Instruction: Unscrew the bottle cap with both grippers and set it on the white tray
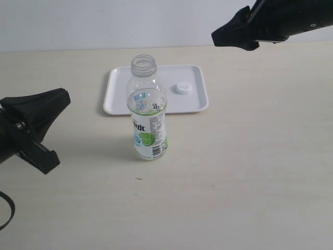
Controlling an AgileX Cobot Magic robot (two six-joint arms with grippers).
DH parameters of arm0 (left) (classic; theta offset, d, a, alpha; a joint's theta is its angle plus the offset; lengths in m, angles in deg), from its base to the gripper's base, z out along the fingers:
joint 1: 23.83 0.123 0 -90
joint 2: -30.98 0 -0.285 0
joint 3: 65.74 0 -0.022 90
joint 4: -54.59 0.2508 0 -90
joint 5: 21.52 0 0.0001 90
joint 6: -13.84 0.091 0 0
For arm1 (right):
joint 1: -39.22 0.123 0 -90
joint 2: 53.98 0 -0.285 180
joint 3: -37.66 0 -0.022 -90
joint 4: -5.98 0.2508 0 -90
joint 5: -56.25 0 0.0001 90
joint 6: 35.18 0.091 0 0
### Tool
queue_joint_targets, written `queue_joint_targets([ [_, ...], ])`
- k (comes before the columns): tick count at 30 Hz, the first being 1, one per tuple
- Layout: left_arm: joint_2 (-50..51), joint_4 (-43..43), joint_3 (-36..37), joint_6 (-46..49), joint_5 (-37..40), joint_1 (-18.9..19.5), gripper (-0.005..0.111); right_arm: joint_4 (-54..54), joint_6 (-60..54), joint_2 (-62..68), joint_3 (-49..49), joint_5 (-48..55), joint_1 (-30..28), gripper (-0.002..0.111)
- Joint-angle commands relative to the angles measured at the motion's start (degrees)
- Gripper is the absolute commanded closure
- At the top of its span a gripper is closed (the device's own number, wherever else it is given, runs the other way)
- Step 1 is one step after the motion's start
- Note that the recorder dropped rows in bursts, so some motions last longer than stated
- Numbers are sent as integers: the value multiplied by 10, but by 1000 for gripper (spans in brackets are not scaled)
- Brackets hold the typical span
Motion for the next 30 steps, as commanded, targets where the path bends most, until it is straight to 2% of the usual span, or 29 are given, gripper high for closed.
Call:
queue_joint_targets([
  [1, -4, -4, 4, 17, -2, 1, 107, 7, -2, -5, -2, -3, -1, 52],
  [4, -28, -21, 4, -28, 66, 1, 107, 7, -2, -5, -2, -3, -1, 52],
  [5, -49, -49, 4, -45, 94, 2, 107, 7, -2, -5, -2, -3, -1, 52],
  [6, -98, -123, 4, -56, 169, 4, 107, 7, -2, -5, -2, -3, -1, 52],
  [7, -122, -149, 4, -56, 203, 8, 107, 7, -2, -5, -2, -3, -1, 52],
  [8, -189, -196, 4, -48, 292, 32, 107, 7, -2, -5, -2, -3, -1, 52],
  [9, -217, -209, 4, -43, 334, 46, 107, 7, -2, -5, -2, -3, -1, 52],
  [10, -288, -222, 4, -26, 404, 83, 107, 7, -2, -5, -2, -3, -1, 52],
  [11, -326, -222, 4, -13, 436, 102, 107, 7, -2, -5, -2, -3, -1, 52],
  [12, -406, -222, 5, 18, 496, 134, 107, 7, -2, -5, -2, -3, -1, 52],
  [14, -516, -222, 5, 79, 585, 163, 107, 7, -2, -5, -2, -3, -1, 52],
  [15, -579, -221, 5, 95, 639, 176, 107, 7, -2, -5, -2, -3, -1, 52],
  [17, -690, -221, 5, 101, 699, 196, 107, 7, -2, -5, -2, -3, -1, 52],
  [19, -735, -221, 5, 96, 733, 205, 107, 7, -2, -5, -2, -3, -1, 52],
  [30, -732, -213, 34, 88, 740, 207, 107, 4, -2, -5, -2, 2, -1, 52],
])
